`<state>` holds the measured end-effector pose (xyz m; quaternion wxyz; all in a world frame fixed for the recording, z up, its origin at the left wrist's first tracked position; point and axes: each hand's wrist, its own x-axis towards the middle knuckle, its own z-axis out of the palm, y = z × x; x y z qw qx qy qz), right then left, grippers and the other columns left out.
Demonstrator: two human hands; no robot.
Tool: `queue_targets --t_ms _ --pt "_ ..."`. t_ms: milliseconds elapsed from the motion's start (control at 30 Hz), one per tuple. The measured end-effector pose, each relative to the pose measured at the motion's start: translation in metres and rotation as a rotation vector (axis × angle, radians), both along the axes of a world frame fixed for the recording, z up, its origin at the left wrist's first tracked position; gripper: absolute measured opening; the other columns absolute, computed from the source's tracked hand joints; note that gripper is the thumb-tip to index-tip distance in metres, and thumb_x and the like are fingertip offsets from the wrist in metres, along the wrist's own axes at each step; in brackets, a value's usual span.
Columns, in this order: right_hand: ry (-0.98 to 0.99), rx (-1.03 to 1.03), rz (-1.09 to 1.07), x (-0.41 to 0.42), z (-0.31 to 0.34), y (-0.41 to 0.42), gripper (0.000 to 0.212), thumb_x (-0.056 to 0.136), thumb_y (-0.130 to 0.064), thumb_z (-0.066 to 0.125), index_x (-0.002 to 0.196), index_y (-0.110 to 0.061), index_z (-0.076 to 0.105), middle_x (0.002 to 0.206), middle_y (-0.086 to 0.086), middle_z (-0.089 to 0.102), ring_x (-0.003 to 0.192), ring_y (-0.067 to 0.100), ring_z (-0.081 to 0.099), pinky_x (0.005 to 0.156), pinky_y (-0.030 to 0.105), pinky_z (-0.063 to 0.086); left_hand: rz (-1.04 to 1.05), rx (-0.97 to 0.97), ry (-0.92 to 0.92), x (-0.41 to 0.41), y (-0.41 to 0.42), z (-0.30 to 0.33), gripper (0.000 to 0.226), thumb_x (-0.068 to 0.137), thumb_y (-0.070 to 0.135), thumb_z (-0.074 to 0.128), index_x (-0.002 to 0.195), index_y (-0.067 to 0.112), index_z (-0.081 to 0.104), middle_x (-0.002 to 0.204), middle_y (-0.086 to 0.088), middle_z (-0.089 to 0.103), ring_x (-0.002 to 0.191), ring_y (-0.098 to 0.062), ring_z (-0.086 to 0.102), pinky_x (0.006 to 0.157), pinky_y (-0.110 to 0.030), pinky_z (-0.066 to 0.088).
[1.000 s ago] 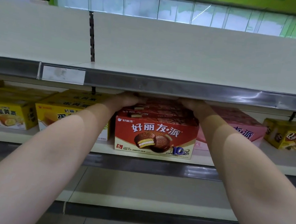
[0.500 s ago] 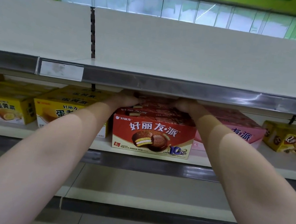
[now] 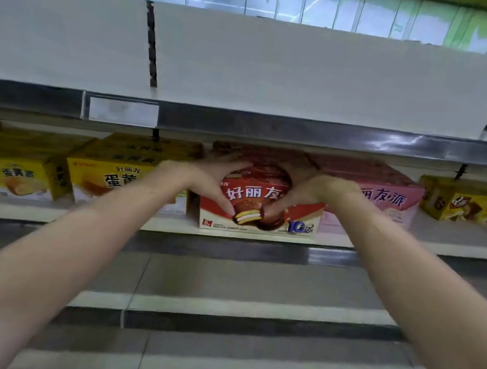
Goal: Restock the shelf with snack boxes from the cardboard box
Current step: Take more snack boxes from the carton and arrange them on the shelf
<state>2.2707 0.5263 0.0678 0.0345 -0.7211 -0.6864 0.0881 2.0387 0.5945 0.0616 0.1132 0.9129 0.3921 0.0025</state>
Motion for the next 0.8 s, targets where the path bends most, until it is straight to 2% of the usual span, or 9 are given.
queue_targets --t_ms 67,133,200,333,467,600,700,800 --pt "-0.105 -0.001 -0.024 -0.005 -0.005 0.001 0.146 0.037 -0.08 0.082 0.155 -0.039 0.007 0.163 -0.002 0.023 0.148 0.027 0.025 0.118 0.046 0.029 -0.003 0.174 0.025 0.002 0.002 -0.01 0.12 0.065 0.053 0.086 0.156 0.041 0.008 0.164 0.004 0.012 0.148 -0.024 0.019 0.12 -0.042 0.022" --pt "-0.207 0.053 -0.029 -0.009 -0.012 0.0 0.146 0.044 -0.072 0.085 0.157 -0.034 0.002 0.165 0.001 0.016 0.151 0.03 0.015 0.12 0.05 0.023 0.005 0.29 0.036 0.005 0.007 -0.021 0.123 0.061 0.059 0.085 0.155 0.041 0.007 0.165 0.002 0.011 0.149 -0.028 0.015 0.12 -0.047 0.021" --pt "-0.252 0.135 -0.02 -0.01 -0.018 0.001 0.144 0.043 -0.073 0.082 0.157 -0.032 0.006 0.164 0.003 0.02 0.15 0.032 0.016 0.119 0.055 0.023 0.01 0.33 0.031 0.006 0.011 -0.026 0.122 0.061 0.06 0.084 0.154 0.042 0.008 0.165 0.003 0.01 0.149 -0.028 0.013 0.12 -0.05 0.021" --pt "-0.285 0.197 -0.025 -0.012 -0.024 0.006 0.14 0.04 -0.077 0.079 0.155 -0.031 0.014 0.162 0.0 0.024 0.15 0.033 0.015 0.117 0.058 0.023 0.041 0.325 0.02 0.01 0.012 -0.024 0.121 0.06 0.056 0.086 0.154 0.042 0.012 0.165 0.004 0.011 0.149 -0.027 0.015 0.118 -0.051 0.024" --pt "-0.295 0.21 -0.044 -0.014 -0.024 0.006 0.138 0.044 -0.074 0.082 0.156 -0.033 0.012 0.164 -0.003 0.02 0.151 0.032 0.009 0.117 0.061 0.02 0.063 0.295 -0.004 0.013 0.003 -0.02 0.12 0.061 0.046 0.09 0.154 0.039 0.015 0.164 0.004 0.014 0.148 -0.027 0.015 0.118 -0.05 0.025" --pt "-0.288 0.242 -0.042 -0.011 -0.027 0.001 0.138 0.046 -0.077 0.08 0.157 -0.035 0.01 0.166 -0.005 0.013 0.152 0.029 0.005 0.12 0.059 0.014 0.059 0.304 -0.085 0.007 0.001 -0.02 0.112 0.062 0.056 0.086 0.153 0.043 0.022 0.163 0.006 0.018 0.148 -0.026 0.015 0.116 -0.051 0.026" --pt "-0.253 0.235 -0.092 -0.014 -0.026 -0.004 0.133 0.048 -0.079 0.078 0.156 -0.04 0.012 0.166 -0.007 0.012 0.152 0.028 0.008 0.121 0.056 0.01 0.096 0.271 -0.124 0.004 0.003 -0.022 0.112 0.064 0.063 0.082 0.153 0.045 0.018 0.164 0.007 0.013 0.15 -0.028 0.008 0.116 -0.053 0.022" --pt "-0.261 0.228 -0.134 -0.021 -0.027 -0.004 0.131 0.049 -0.078 0.079 0.155 -0.041 0.012 0.165 -0.008 0.017 0.151 0.029 0.016 0.12 0.055 0.016 0.099 0.234 -0.117 0.007 0.005 -0.023 0.119 0.061 0.059 0.085 0.155 0.04 0.016 0.165 0.002 0.012 0.15 -0.031 0.008 0.119 -0.051 0.016"
